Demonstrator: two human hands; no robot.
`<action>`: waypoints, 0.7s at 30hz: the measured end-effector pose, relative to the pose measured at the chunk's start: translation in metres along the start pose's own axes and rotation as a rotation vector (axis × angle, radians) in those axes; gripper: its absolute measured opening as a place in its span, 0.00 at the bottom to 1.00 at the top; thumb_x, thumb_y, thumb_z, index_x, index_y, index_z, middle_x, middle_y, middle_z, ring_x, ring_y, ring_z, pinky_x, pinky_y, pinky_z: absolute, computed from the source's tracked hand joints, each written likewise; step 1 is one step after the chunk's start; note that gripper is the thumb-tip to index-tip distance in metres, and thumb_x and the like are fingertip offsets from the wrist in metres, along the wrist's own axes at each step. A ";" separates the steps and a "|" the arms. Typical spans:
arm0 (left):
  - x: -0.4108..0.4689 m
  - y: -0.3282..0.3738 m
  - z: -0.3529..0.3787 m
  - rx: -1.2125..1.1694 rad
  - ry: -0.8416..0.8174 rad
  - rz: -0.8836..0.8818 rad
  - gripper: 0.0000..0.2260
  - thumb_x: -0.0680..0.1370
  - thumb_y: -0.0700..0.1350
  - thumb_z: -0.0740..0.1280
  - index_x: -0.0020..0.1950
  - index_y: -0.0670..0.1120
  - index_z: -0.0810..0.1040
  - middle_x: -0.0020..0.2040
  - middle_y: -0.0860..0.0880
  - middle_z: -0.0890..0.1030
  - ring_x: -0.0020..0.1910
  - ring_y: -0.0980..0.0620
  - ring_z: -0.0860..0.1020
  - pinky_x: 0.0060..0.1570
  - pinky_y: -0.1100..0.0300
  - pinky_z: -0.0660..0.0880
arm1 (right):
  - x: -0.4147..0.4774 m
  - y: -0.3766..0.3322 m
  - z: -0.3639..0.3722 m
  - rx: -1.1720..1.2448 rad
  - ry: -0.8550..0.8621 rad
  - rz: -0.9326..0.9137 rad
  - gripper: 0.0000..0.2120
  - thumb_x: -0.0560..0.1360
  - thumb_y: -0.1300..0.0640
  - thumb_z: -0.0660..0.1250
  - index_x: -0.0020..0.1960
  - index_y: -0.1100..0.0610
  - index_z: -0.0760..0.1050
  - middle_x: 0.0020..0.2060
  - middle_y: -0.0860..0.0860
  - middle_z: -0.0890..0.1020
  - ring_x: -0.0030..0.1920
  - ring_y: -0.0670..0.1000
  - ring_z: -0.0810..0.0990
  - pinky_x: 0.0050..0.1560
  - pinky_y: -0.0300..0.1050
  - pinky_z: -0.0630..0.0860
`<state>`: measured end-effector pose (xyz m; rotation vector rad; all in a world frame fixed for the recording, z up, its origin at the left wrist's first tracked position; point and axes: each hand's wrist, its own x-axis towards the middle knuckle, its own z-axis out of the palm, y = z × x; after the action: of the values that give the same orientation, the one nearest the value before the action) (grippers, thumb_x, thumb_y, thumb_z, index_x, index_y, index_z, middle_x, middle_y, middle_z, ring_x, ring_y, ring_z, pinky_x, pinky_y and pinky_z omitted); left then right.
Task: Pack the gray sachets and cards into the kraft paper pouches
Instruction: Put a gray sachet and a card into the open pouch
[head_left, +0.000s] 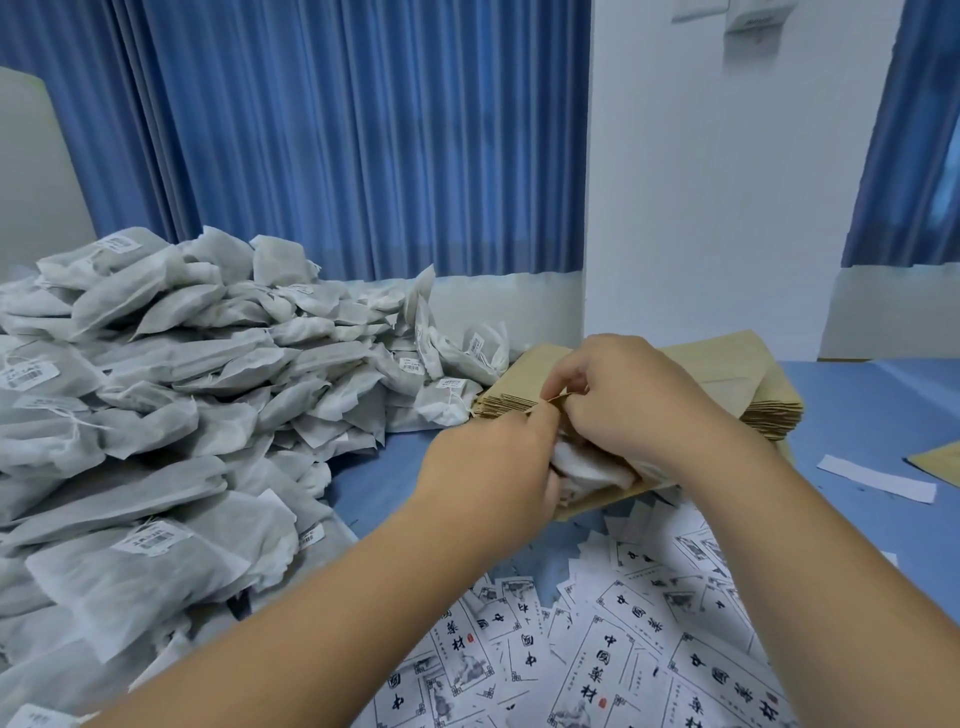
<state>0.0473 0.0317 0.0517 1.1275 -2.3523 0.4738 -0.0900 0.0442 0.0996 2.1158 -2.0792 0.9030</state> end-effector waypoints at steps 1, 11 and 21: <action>0.001 0.003 -0.001 -0.036 -0.006 -0.046 0.06 0.76 0.50 0.57 0.50 0.51 0.64 0.45 0.52 0.77 0.38 0.46 0.73 0.30 0.58 0.59 | 0.000 0.001 -0.001 0.012 0.001 0.006 0.15 0.66 0.62 0.62 0.34 0.41 0.77 0.39 0.42 0.78 0.44 0.48 0.78 0.44 0.45 0.77; 0.009 0.011 0.000 0.068 -0.023 -0.093 0.05 0.79 0.50 0.56 0.49 0.50 0.66 0.40 0.50 0.70 0.36 0.45 0.71 0.28 0.58 0.57 | 0.002 0.002 0.003 0.011 0.009 -0.004 0.14 0.67 0.62 0.63 0.39 0.43 0.79 0.43 0.44 0.78 0.47 0.50 0.78 0.48 0.46 0.77; 0.011 0.016 0.010 -0.093 -0.049 0.014 0.10 0.78 0.53 0.61 0.54 0.49 0.75 0.50 0.50 0.77 0.46 0.46 0.78 0.35 0.58 0.65 | 0.000 -0.001 -0.003 0.007 0.043 0.002 0.17 0.67 0.64 0.62 0.44 0.45 0.82 0.47 0.46 0.79 0.49 0.52 0.78 0.50 0.47 0.77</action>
<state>0.0261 0.0291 0.0486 1.0918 -2.3992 0.3416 -0.0900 0.0454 0.1029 2.0783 -2.0619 0.9481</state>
